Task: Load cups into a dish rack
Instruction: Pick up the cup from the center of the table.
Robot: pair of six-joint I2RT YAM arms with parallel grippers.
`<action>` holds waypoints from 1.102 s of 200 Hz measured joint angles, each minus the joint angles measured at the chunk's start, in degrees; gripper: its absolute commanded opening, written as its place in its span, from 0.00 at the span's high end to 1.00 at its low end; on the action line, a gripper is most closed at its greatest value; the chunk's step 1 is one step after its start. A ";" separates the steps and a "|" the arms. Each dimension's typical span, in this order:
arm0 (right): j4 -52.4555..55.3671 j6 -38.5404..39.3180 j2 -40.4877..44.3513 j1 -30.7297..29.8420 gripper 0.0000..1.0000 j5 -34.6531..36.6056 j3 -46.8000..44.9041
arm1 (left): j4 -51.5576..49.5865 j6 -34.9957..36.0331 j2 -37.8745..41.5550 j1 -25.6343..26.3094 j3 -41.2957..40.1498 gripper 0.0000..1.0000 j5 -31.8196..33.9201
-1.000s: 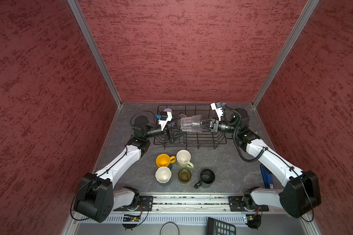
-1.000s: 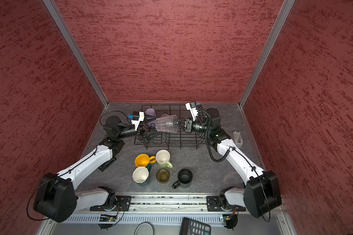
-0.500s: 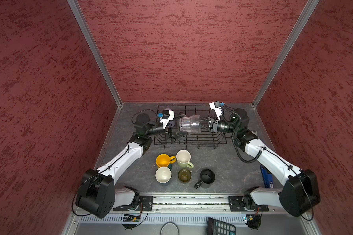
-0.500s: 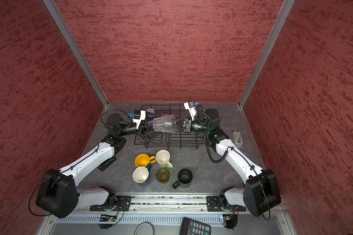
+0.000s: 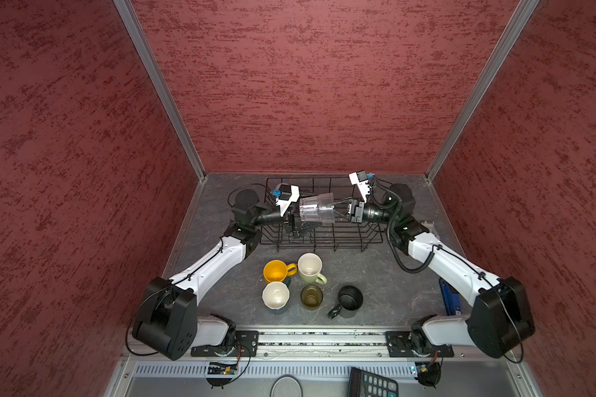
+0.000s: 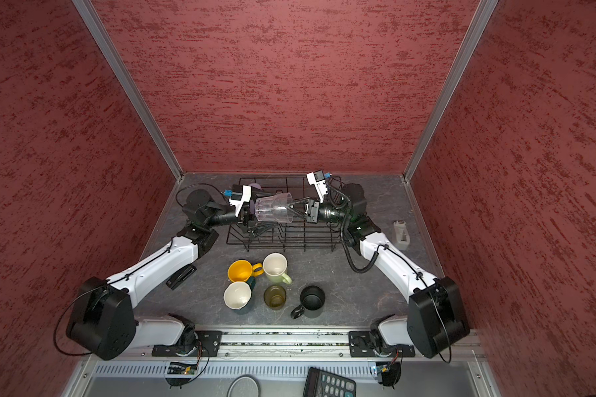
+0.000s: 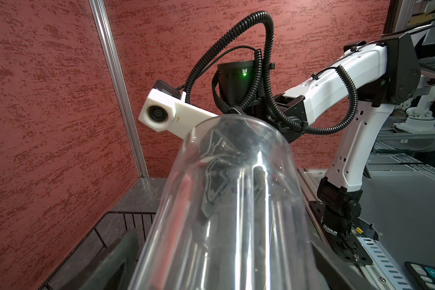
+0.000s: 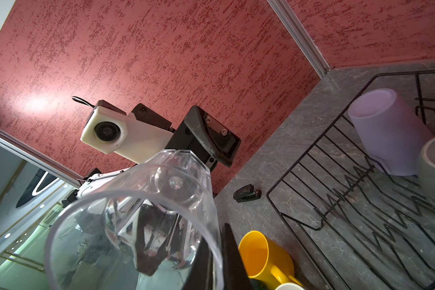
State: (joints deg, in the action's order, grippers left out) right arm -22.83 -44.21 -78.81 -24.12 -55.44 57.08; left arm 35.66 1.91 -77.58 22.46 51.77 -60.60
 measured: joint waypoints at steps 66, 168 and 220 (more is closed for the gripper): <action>-0.57 -0.85 -0.90 -0.98 1.00 0.07 0.00 | 0.37 0.02 -0.15 0.72 0.09 0.13 -0.90; -1.36 -1.46 -1.14 -1.18 1.00 0.57 0.00 | -3.48 1.42 -0.15 0.72 1.77 0.53 -1.73; -0.28 -0.90 -1.18 -1.31 0.81 1.57 0.17 | -3.93 0.66 -0.15 0.70 1.92 0.75 -0.52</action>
State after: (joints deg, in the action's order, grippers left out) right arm -23.11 -45.10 -79.99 -25.43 -53.87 57.25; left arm 31.73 2.57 -77.73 23.16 53.69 -61.12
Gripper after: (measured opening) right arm 0.140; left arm 0.805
